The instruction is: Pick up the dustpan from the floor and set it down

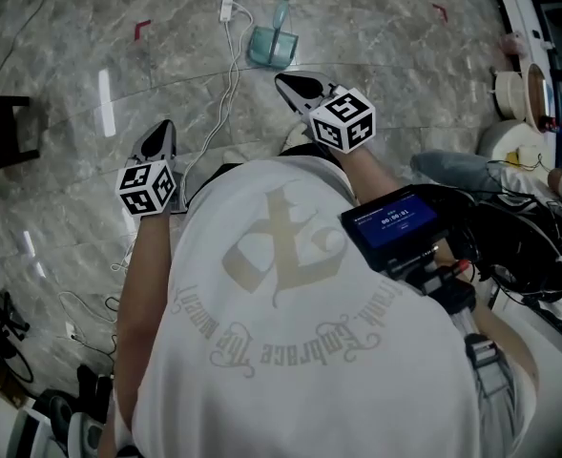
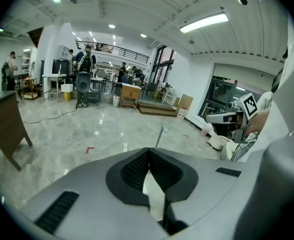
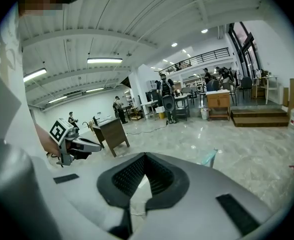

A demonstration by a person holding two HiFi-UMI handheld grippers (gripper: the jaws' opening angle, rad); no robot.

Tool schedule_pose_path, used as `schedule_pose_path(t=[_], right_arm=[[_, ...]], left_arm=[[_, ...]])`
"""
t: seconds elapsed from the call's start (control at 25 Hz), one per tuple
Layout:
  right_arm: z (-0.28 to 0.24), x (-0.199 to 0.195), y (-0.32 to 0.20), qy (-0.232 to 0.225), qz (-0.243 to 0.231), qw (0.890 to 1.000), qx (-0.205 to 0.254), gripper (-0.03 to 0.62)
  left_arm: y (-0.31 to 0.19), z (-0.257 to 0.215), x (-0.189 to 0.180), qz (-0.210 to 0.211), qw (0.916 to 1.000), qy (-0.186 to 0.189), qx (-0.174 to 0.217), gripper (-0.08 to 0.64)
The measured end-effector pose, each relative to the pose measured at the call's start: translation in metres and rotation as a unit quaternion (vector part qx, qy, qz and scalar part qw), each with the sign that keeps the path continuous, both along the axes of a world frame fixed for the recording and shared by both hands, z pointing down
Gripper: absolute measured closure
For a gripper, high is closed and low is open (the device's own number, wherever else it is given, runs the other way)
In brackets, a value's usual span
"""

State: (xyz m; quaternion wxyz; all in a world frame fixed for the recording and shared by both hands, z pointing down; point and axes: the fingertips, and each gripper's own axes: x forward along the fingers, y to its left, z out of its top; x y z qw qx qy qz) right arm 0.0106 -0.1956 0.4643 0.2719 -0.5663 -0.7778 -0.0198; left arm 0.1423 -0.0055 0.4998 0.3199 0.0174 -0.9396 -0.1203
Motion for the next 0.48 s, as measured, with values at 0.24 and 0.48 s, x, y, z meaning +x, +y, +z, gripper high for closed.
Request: schedule_pose_path(t=[0.24,0.48], right_arm=[[-0.002,0.005,0.018,-0.006,-0.006,1.000,0.006,0.576],[0.003,0.011,0.042,-0.010,-0.026,0.999,0.020,0.575]], left_arm=[[0.022,-0.002,0.018,-0.027,0.9996,-0.010,0.004,0.548],[0.047,0.010,0.041,-0.060,0.9981,-0.010,0.013,0.548]])
